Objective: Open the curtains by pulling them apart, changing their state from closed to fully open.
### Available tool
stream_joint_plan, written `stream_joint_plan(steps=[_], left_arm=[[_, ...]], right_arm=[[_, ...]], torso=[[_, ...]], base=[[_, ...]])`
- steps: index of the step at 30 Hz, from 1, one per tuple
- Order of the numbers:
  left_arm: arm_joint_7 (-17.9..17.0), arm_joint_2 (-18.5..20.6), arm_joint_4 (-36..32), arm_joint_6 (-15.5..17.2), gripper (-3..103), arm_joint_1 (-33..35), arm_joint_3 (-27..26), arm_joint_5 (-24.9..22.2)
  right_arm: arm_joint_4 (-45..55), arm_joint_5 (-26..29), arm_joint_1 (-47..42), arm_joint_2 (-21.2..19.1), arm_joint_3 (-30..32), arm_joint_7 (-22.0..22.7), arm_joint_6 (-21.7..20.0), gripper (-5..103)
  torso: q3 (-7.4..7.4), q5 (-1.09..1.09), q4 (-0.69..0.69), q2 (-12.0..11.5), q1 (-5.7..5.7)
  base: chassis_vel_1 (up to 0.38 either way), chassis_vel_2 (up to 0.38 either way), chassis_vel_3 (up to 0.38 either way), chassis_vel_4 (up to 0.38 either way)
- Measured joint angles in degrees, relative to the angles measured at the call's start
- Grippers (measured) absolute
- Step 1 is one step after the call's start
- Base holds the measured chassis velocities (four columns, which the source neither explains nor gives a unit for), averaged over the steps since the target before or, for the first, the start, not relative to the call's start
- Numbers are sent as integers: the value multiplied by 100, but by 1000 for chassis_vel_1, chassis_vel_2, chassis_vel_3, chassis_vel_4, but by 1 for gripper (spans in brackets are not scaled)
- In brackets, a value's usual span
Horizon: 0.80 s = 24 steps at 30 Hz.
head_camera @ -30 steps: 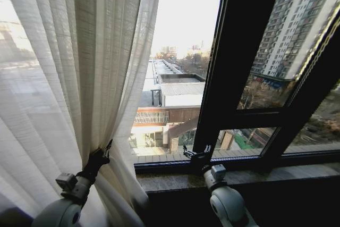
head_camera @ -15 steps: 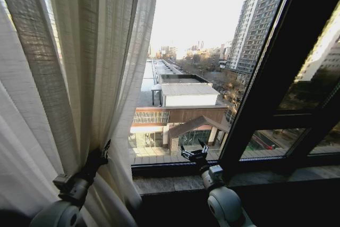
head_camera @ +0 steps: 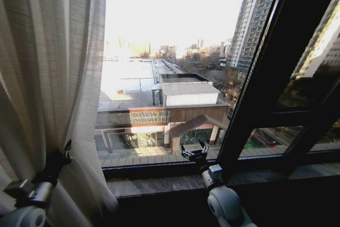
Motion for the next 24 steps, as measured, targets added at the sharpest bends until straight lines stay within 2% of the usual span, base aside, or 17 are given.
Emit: stream_joint_plan(steps=[1, 2, 5, 6, 9, 10, 13, 14, 16, 17, 18, 19, 20, 21, 22, 23, 24], left_arm=[[0, 0, 0, 0, 0, 0, 0, 0], [-204, 57, 270, -30, 0, -50, -335, -26], [-937, 174, 632, -32, 0, -148, -743, -46], [-937, 174, 632, -32, 0, -148, -743, -46], [-2452, 357, 949, 87, 0, -357, -1008, -33], [-2452, 357, 949, 87, 0, -357, -1008, -33], [-3681, 518, 1161, 304, 0, -639, -1131, 86], [-3920, 558, 1211, 381, 0, -712, -1166, 151], [-3996, 572, 1228, 415, -3, -737, -1179, 177], [-4160, 606, 1251, 496, 1, -792, -1203, 261], [-4177, 614, 1242, 524, 7, -794, -1203, 309], [-3939, 581, 1071, 626, 12, -707, -1185, 372], [-3939, 581, 1071, 626, 12, -707, -1185, 372], [-3569, 488, 814, 747, 12, -568, -1152, 407], [-3194, 362, 550, 822, 23, -414, -1085, 448], [-2768, 211, 261, 888, 28, -253, -1004, 487], [-2768, 211, 261, 888, 28, -253, -1004, 487]], right_arm=[[0, 0, 0, 0, 0, 0, 0, 100], [-27, 3, 23, 0, -1, -36, 2, 100], [-74, 8, 41, -3, -2, -61, 11, 100], [-74, 8, 41, -3, -2, -61, 11, 100], [-129, 11, 48, -6, -4, -93, 25, 100], [-129, 11, 48, -6, -4, -93, 25, 100], [-167, 12, 54, -1, -18, -119, 42, 100], [-170, 13, 54, 2, -20, -121, 44, 100], [-172, 14, 54, 2, -20, -121, 45, 100], [-175, 18, 54, 1, -19, -122, 46, 100], [-177, 21, 54, -2, -15, -123, 46, 100], [-184, 30, 54, -10, 3, -123, 46, 100], [-184, 30, 54, -10, 3, -123, 46, 100], [-191, 58, 55, -14, 18, -122, 47, 100], [-195, 96, 56, -13, 23, -122, 47, 100], [-196, 120, 60, -9, 25, -119, 45, 100], [-196, 120, 60, -9, 25, -119, 45, 100]], torso=[[0, 0, 0, 0, 0], [0, 0, 1, 0, 0], [0, 4, 0, 0, 0], [0, 4, 0, 0, 0], [0, 4, -2, 0, 0], [0, 4, -2, 0, 0], [0, 3, -1, 0, 0], [0, 2, -1, 0, 0], [0, 2, -1, 0, 0], [0, 2, 0, 0, 0], [0, 3, -1, 0, 0], [0, 3, -1, 0, 0], [0, 3, -1, 0, 0], [0, 4, -2, 0, 0], [0, 6, -1, 0, 0], [0, 5, -1, 0, 0], [0, 5, -1, 0, 0]], base=[[0, 0, 0, 0], [0, 0, 0, 0], [0, 0, 0, 0], [0, 0, 0, 0], [0, 0, 0, 0], [0, 0, 0, 0], [0, 0, 0, 0], [0, 0, 0, 0], [0, 0, 0, 0], [0, 0, 0, 0], [0, 0, 0, 0], [0, 0, 0, 0], [0, 0, 0, 0], [0, 0, 0, 0], [0, 0, 0, 0], [0, 0, 0, 0], [0, 0, 0, 0]])
